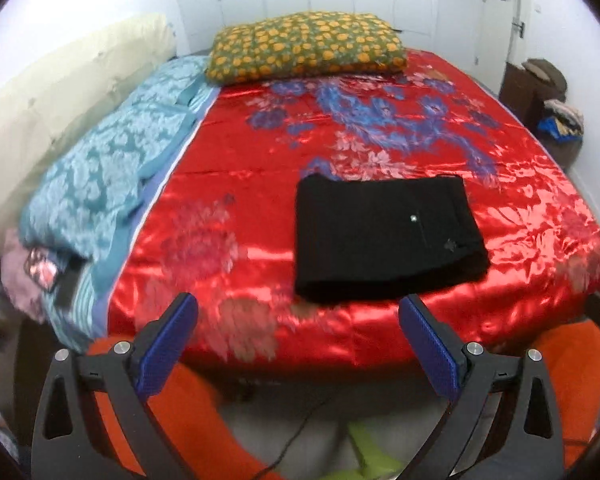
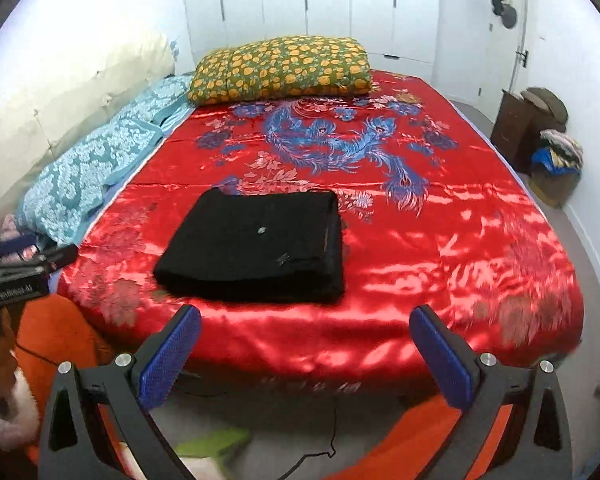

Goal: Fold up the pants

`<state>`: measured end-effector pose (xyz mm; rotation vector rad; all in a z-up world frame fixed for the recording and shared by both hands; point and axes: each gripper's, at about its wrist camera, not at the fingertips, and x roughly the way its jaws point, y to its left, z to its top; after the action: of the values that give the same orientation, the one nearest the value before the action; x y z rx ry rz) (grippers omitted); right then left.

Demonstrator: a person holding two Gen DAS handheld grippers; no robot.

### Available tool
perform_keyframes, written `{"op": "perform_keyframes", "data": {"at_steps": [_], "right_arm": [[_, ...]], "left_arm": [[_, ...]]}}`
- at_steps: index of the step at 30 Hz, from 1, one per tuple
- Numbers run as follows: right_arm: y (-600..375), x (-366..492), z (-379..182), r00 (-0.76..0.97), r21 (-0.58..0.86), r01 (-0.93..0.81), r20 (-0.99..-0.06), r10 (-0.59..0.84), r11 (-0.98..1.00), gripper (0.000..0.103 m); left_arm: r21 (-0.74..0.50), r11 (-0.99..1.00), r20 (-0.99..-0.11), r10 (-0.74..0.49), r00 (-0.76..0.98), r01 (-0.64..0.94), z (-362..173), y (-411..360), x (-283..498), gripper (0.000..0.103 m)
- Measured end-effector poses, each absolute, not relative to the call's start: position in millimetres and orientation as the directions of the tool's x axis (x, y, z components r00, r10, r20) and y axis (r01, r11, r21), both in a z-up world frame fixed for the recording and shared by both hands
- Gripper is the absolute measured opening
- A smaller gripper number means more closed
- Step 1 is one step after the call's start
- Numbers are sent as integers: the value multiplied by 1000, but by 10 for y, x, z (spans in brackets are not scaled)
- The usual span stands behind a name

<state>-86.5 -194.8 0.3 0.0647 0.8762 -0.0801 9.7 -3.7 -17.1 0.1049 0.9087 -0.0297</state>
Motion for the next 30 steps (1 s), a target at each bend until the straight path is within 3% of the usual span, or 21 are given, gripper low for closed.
{"op": "perform_keyframes", "data": {"at_steps": [9, 30], "right_arm": [[-1651, -1065, 34, 609, 16, 72, -793, -31, 997, 103], [-1563, -1086, -18, 587, -48, 87, -805, -90, 995, 103]], "left_arm": [[85, 991, -766, 0, 643, 101, 11, 3, -131, 101], [50, 985, -809, -57, 585, 164, -61, -82, -164, 101]]}}
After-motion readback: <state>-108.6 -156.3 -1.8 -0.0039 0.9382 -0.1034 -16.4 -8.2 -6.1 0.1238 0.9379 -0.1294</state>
